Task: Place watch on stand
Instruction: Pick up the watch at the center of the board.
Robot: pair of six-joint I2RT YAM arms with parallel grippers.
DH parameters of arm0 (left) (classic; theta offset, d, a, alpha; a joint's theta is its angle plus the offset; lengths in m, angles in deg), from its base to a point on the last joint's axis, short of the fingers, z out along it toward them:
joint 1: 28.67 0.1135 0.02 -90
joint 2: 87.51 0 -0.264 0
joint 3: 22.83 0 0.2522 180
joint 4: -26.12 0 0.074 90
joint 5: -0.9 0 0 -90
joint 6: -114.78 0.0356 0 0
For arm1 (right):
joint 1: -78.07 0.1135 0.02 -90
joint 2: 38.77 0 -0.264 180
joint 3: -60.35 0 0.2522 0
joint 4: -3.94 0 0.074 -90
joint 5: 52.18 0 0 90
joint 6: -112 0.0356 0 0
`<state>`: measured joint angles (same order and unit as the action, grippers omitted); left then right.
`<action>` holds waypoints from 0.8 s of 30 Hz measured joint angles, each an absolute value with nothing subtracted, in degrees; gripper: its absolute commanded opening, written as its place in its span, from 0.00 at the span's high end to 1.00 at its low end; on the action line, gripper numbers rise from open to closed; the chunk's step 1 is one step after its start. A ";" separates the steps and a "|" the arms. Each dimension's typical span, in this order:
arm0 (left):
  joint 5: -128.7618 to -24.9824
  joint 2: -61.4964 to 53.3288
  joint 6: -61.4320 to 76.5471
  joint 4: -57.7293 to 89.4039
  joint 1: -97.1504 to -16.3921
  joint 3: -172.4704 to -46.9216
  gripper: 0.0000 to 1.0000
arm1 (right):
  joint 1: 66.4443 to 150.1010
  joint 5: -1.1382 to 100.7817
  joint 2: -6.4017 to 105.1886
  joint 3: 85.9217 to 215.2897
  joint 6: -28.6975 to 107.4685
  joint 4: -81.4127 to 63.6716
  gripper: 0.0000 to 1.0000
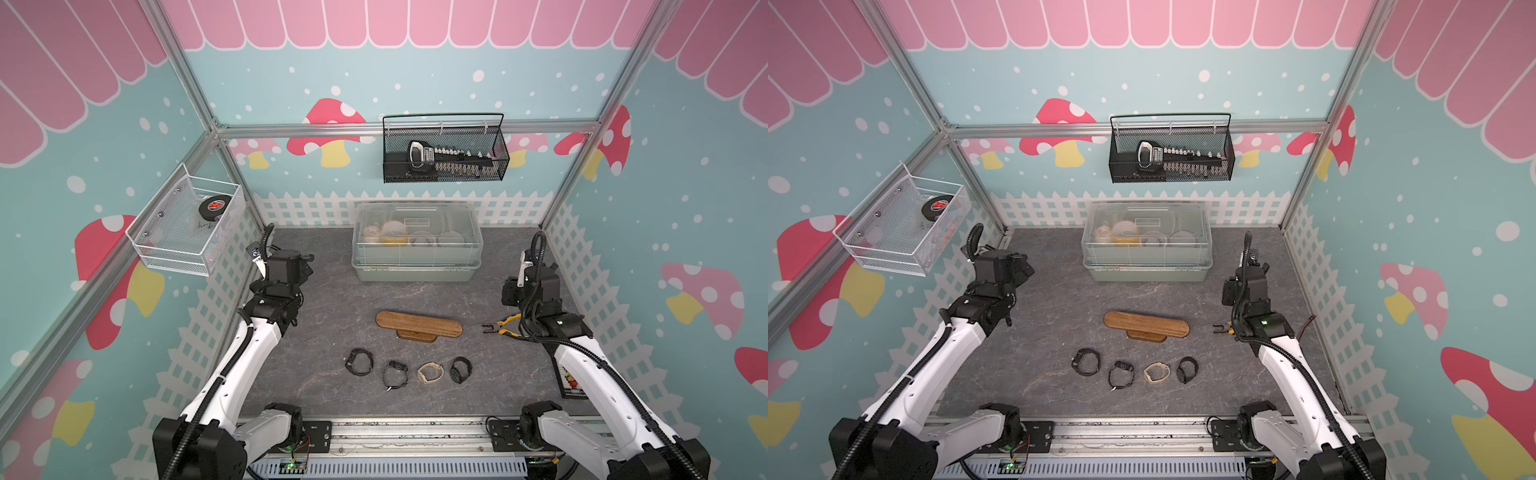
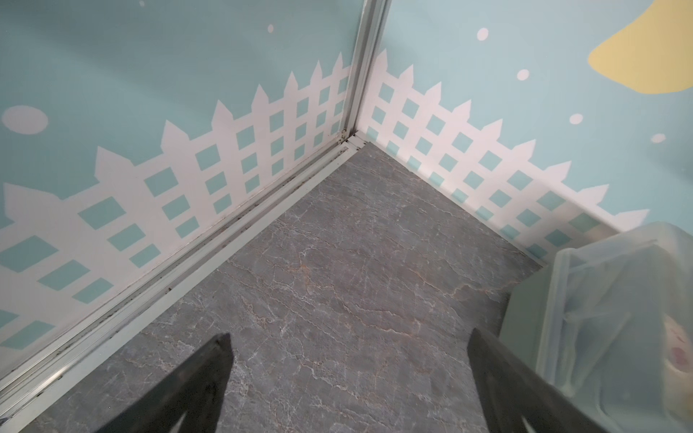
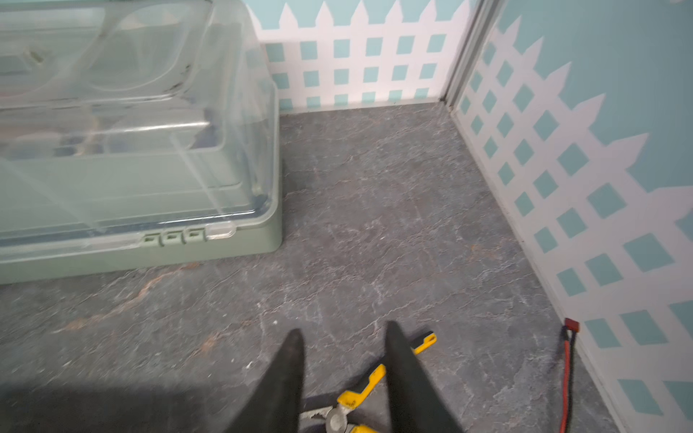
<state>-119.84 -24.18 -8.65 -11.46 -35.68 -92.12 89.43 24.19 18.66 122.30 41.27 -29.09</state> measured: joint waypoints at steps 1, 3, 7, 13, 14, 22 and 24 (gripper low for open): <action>-118.73 -24.99 -8.63 -11.76 -35.50 -92.14 0.05 | 89.43 26.16 19.10 123.57 42.21 -30.77 1.00; -116.24 -26.02 -8.32 -12.90 -35.04 -92.58 0.12 | 89.43 30.97 20.21 126.50 42.78 -33.88 1.00; -110.40 -25.73 -6.88 -15.57 -34.56 -94.92 0.25 | 89.43 41.42 22.16 130.56 44.35 -37.31 1.00; -101.31 -25.76 -4.81 -18.95 -34.37 -96.97 0.25 | 89.45 53.42 23.34 131.81 46.80 -40.28 0.35; -99.73 -25.76 -4.39 -19.44 -34.37 -96.99 0.25 | 89.45 54.62 23.34 131.81 46.93 -40.80 0.34; -87.76 -24.69 -1.70 -26.15 -34.26 -98.04 0.22 | 92.55 58.23 23.34 131.81 47.37 -46.60 0.39; -84.50 -23.70 -1.42 -27.44 -33.93 -98.33 0.21 | 95.28 57.96 23.29 131.81 47.39 -48.13 0.39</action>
<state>-84.50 -23.70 -1.42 -27.44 -33.93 -98.33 95.28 57.96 23.29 131.81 47.39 -48.13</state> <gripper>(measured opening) 0.782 0.608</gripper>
